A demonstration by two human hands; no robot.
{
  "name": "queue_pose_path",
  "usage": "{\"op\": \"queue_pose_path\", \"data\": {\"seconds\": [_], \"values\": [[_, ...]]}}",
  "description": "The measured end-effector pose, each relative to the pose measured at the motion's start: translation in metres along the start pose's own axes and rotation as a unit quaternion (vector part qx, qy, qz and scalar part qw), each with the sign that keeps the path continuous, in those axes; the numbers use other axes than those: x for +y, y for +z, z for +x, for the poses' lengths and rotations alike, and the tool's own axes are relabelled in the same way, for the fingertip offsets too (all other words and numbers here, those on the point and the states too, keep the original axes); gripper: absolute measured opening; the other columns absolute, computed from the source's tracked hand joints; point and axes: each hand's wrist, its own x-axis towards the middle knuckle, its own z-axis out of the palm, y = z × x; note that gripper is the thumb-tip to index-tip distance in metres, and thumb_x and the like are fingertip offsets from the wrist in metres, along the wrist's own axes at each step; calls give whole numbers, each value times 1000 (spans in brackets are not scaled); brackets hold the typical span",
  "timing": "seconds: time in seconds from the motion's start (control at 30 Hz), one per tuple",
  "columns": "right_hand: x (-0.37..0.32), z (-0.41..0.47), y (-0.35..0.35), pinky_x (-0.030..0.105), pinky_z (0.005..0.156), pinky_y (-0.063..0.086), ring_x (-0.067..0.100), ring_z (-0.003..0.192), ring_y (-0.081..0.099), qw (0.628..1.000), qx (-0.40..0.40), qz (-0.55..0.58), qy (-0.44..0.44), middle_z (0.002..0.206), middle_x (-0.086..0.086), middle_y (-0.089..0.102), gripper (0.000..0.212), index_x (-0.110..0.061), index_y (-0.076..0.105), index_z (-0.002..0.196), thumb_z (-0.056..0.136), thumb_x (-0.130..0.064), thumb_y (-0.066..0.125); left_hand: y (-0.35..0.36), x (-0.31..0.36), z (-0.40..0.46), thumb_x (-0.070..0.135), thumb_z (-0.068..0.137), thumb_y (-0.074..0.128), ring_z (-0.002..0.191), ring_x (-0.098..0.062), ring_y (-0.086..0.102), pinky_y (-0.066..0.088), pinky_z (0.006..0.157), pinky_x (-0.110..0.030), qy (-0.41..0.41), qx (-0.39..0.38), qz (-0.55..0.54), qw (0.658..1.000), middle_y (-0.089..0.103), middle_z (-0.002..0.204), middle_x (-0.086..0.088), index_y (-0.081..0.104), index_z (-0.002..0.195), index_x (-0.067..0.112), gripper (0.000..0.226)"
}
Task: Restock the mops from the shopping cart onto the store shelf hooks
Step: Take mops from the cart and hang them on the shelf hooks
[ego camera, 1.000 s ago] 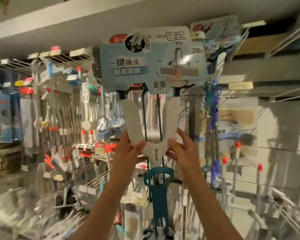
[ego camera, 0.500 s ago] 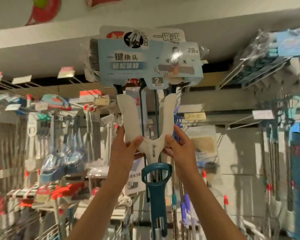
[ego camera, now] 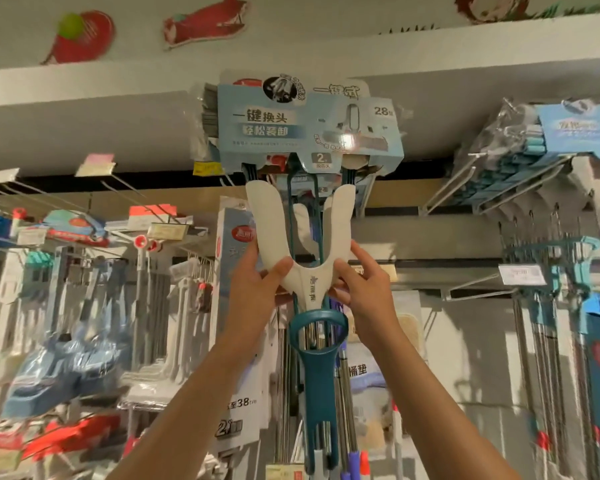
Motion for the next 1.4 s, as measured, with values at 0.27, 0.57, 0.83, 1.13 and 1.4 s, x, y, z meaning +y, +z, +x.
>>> {"op": "queue_pose_path", "data": {"seconds": [0.27, 0.57, 0.83, 1.13, 1.4], "values": [[8, 36, 9, 39, 76, 63, 21, 90, 75, 1000, 10, -5, -24, 95, -1, 77, 53, -20, 48, 147, 97, -5, 60, -2, -21, 46, 15, 98, 61, 91, -19, 75, 63, 66, -36, 13, -10, 3, 1000, 72, 114, -3, 44, 144, 23, 50], [12, 85, 41, 43, 79, 62, 26, 99, 73, 999, 24, -3, -45, 122, 10, 69, 49, -26, 47, 145, 100, -7, 55, -16, -26, 110, 15, 97, 63, 86, -13, 76, 59, 60, -26, 43, -47, -25, 998, 72, 110, 1, 46, 141, 28, 49], [22, 124, 54, 45, 87, 60, 27, 101, 72, 999, 42, 20, -17, 121, 12, 69, 44, -28, 50, 142, 102, -9, 52, -19, -31, 156, 18, 99, 60, 103, -29, 71, 62, 62, -31, 36, -97, -21, 994, 66, 127, -7, 46, 136, 36, 43], [29, 154, 38, 46, 87, 60, 24, 91, 73, 999, 29, 32, 0, 108, 13, 74, 45, -21, 50, 145, 101, -9, 54, -3, -49, 173, 15, 97, 63, 100, -28, 73, 64, 64, -41, 55, -97, -42, 993, 67, 128, -7, 41, 150, 33, 60], [49, 151, 22, 49, 93, 48, 31, 83, 60, 998, -4, 59, 21, 80, 8, 76, 37, -23, 58, 134, 101, -6, 52, -1, -77, 151, 16, 92, 68, 92, -23, 76, 64, 67, -42, 65, -75, -37, 994, 74, 115, -6, 40, 149, 38, 67]]}}
